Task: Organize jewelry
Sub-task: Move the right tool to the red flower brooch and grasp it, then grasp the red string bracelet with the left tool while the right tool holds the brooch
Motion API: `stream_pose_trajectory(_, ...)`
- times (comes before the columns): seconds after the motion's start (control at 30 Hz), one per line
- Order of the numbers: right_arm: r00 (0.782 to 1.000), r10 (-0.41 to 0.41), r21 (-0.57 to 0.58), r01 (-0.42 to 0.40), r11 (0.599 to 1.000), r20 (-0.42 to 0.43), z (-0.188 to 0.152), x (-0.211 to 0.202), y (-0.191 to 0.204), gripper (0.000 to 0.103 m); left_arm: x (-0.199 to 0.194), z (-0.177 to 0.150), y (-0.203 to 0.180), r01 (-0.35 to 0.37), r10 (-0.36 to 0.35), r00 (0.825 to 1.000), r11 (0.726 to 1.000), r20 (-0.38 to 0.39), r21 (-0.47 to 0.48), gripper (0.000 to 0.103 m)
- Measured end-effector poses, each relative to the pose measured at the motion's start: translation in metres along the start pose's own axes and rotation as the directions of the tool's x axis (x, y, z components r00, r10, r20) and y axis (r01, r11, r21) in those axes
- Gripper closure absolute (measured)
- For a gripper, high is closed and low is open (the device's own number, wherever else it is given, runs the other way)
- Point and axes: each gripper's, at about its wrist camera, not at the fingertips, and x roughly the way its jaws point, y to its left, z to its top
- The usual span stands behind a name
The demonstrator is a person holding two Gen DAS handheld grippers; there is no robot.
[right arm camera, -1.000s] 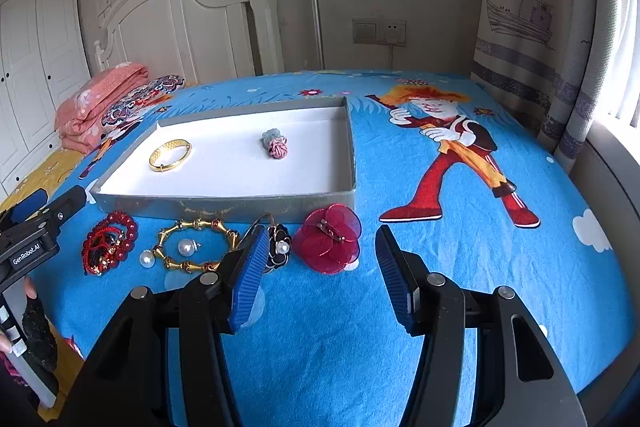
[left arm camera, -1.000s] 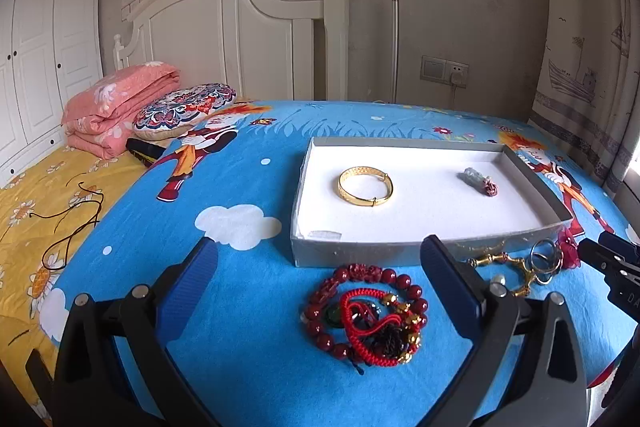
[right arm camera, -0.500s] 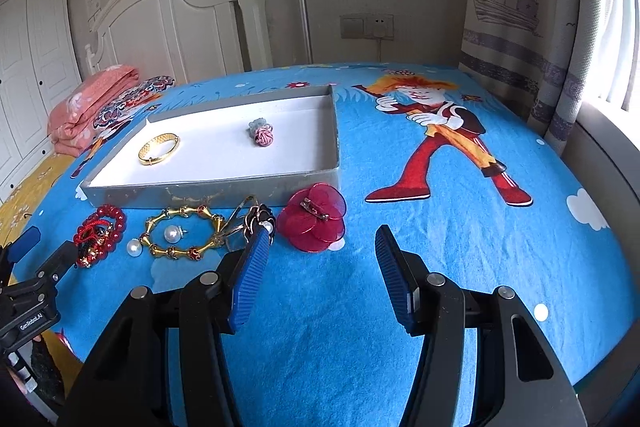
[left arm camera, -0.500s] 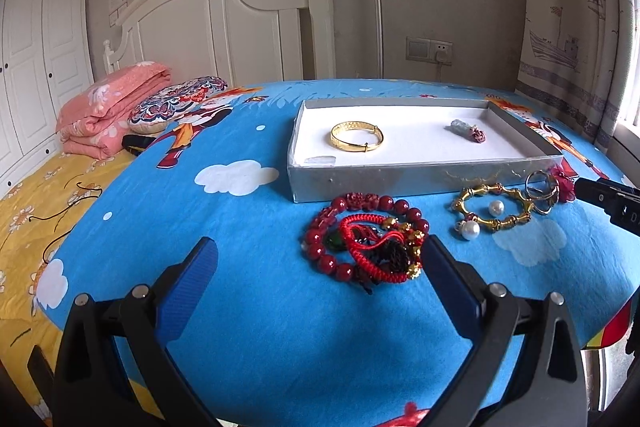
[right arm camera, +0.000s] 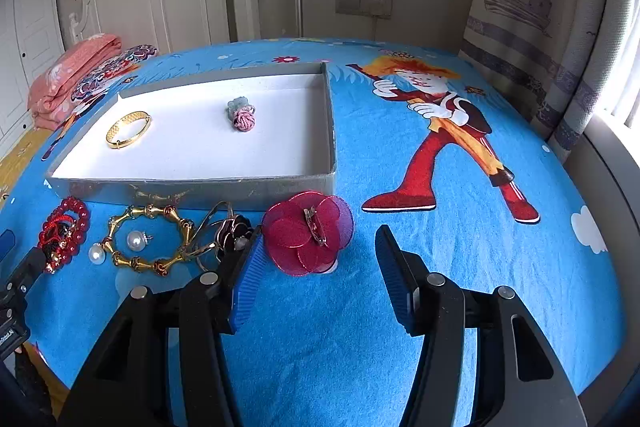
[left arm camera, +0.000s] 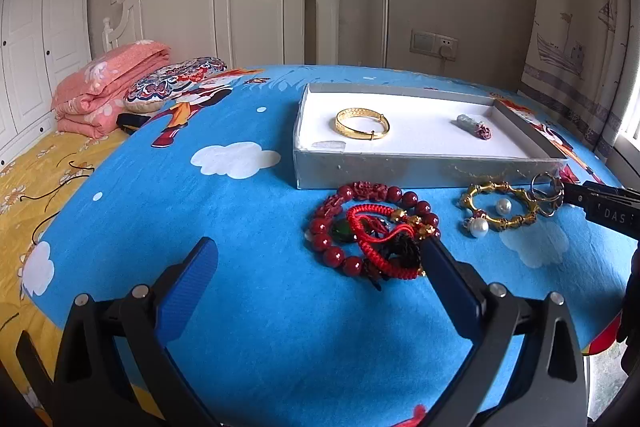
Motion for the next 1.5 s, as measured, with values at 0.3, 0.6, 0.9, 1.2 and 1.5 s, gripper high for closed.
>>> stream_pose_trajectory(0.3,0.999,0.021,0.010,-0.022,1.000,0.036,0.002,-0.002,0.000,0.059,0.009,0.013,-0.007,0.017,-0.017,1.000,1.000,-0.022,-0.013,0.005)
stream_pose_trajectory(0.6,0.990,0.027,0.041,-0.033,0.999,0.136,-0.008,-0.030,-0.006,0.059,-0.013,0.005,-0.021,0.054,-0.055,0.998,0.997,0.033,0.049,0.008)
stream_pose_trajectory(0.9,0.988,0.046,0.030,-0.050,0.998,0.146,-0.016,-0.035,-0.003,0.059,-0.011,0.001,-0.038,0.111,-0.112,0.994,0.989,0.000,0.101,0.045)
stream_pose_trajectory(1.2,0.984,0.057,0.027,-0.062,0.998,0.168,-0.019,-0.041,0.000,0.059,-0.001,0.010,-0.035,0.085,-0.084,0.996,0.994,-0.015,0.067,0.056)
stream_pose_trajectory(1.5,0.982,0.066,0.029,-0.072,0.997,0.175,-0.019,-0.043,-0.002,0.059,0.012,0.006,-0.011,0.062,-0.061,0.996,0.998,-0.060,0.018,0.068)
